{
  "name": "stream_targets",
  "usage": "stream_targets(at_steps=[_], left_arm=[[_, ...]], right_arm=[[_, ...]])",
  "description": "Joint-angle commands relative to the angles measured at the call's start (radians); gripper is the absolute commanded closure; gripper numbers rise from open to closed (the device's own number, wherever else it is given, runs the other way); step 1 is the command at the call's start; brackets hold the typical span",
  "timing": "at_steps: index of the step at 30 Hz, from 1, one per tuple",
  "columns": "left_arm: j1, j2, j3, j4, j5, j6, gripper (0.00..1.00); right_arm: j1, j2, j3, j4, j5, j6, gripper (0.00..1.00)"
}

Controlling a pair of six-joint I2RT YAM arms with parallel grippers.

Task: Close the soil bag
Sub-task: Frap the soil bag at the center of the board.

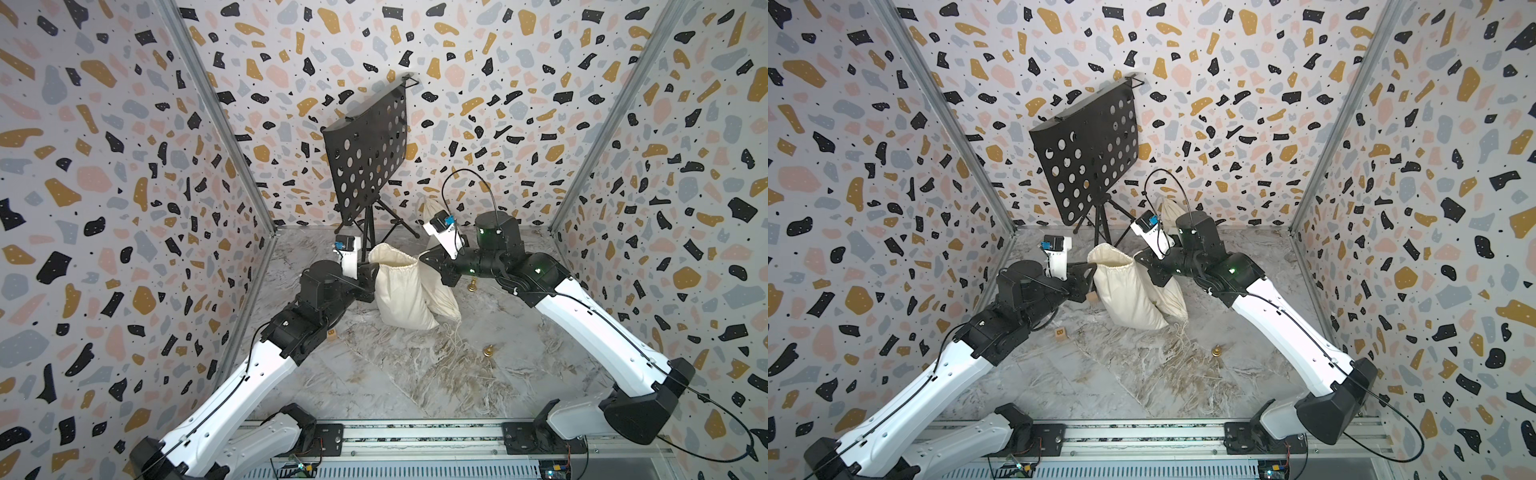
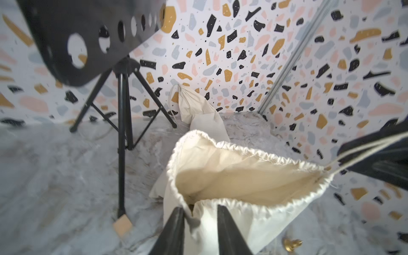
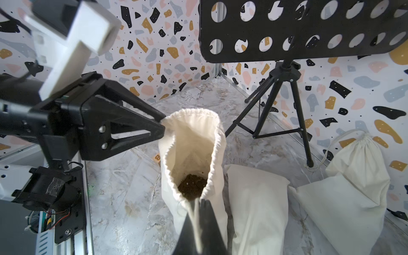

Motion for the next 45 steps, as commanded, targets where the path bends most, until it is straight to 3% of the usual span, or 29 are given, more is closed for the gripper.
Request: stream_targets(at_steps=[1, 7, 16, 22, 26, 30, 33, 36, 38, 45], left_arm=[[0.003, -0.015, 0.059, 0.048, 0.112, 0.096, 0.57], [-0.037, 0.060, 0.121, 0.097, 0.248, 0.187, 0.41], [-0.136, 0.153, 0.136, 0.110, 0.145, 0.337, 0.36], [-0.142, 0.210, 0.170, 0.114, 0.112, 0.369, 0.40], [-0.142, 0.247, 0.196, 0.123, 0.072, 0.376, 0.57], [-0.142, 0.289, 0.205, 0.123, -0.051, 0.357, 0.74], [-0.141, 0.327, 0.196, 0.103, -0.244, 0.328, 0.80], [-0.138, 0.385, 0.187, 0.052, -0.457, 0.297, 0.79], [-0.131, 0.411, 0.164, 0.041, -0.534, 0.281, 0.76], [-0.033, 0.447, 0.044, 0.035, -0.578, 0.178, 0.72]], right_arm=[[0.025, -0.002, 0.075, -0.001, 0.009, -0.023, 1.00], [0.036, 0.006, 0.113, -0.025, 0.034, -0.027, 1.00], [0.037, -0.005, 0.113, -0.039, 0.040, -0.022, 1.00], [0.037, -0.008, 0.111, -0.044, 0.041, -0.027, 1.00], [0.037, -0.017, 0.110, -0.053, 0.042, -0.034, 1.00], [0.037, -0.034, 0.115, -0.083, 0.040, -0.063, 1.00], [0.037, -0.084, 0.104, -0.093, 0.073, -0.081, 1.00], [0.037, -0.168, 0.064, -0.071, 0.123, -0.108, 1.00], [0.037, -0.236, 0.032, -0.056, 0.171, -0.127, 1.00], [0.037, -0.441, -0.077, 0.013, 0.412, -0.152, 1.00]])
